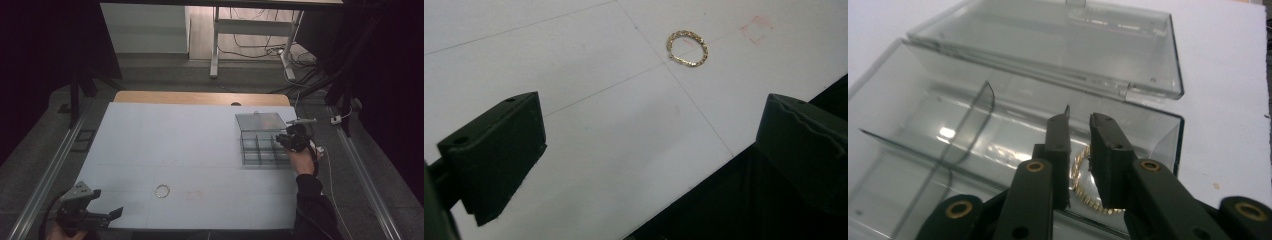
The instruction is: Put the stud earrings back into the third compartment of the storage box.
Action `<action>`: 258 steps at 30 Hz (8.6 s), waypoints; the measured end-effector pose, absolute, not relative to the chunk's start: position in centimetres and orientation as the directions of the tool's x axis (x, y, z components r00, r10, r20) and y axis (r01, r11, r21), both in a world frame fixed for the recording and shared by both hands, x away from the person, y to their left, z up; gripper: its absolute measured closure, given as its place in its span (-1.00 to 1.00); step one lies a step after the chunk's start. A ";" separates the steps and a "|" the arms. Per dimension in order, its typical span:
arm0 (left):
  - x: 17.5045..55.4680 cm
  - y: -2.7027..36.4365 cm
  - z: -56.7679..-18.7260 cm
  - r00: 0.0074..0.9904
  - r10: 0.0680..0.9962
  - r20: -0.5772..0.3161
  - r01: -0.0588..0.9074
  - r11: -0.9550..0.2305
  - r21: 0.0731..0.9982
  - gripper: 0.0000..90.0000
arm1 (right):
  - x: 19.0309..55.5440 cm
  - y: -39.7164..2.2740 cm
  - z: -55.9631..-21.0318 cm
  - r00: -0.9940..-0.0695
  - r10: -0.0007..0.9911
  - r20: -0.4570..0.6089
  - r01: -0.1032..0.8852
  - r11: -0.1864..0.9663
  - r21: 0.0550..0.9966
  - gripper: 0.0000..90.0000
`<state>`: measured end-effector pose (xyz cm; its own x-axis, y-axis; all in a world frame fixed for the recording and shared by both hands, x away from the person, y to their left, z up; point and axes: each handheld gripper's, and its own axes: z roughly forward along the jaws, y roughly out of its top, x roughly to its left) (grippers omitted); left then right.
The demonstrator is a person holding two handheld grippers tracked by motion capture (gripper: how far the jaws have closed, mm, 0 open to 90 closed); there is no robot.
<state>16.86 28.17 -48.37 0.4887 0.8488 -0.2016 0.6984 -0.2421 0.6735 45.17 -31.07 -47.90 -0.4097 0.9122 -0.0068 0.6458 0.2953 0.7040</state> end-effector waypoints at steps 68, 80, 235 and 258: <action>16.9 28.2 -48.4 0.488 0.849 -0.203 0.698 -0.240 0.674 -1.00 | 35.7 -8.1 -47.8 -0.889 0.449 0.088 0.372 0.598 0.710 -1.00; 16.9 28.2 -48.4 0.488 0.849 -0.202 0.699 -0.241 0.673 -1.00 | 33.3 -2.7 -50.1 -0.917 0.389 0.087 0.348 0.674 0.651 -1.00; 16.9 28.2 -48.3 0.497 0.843 -0.208 0.688 -0.236 0.687 -1.00 | 45.6 -32.9 -47.8 -0.322 0.947 -0.008 0.685 0.240 0.688 0.77; 16.9 28.2 -48.3 0.496 0.843 -0.208 0.684 -0.232 0.691 -1.00 | 42.9 -30.0 -46.1 -0.420 0.903 0.089 0.666 0.241 0.706 -0.64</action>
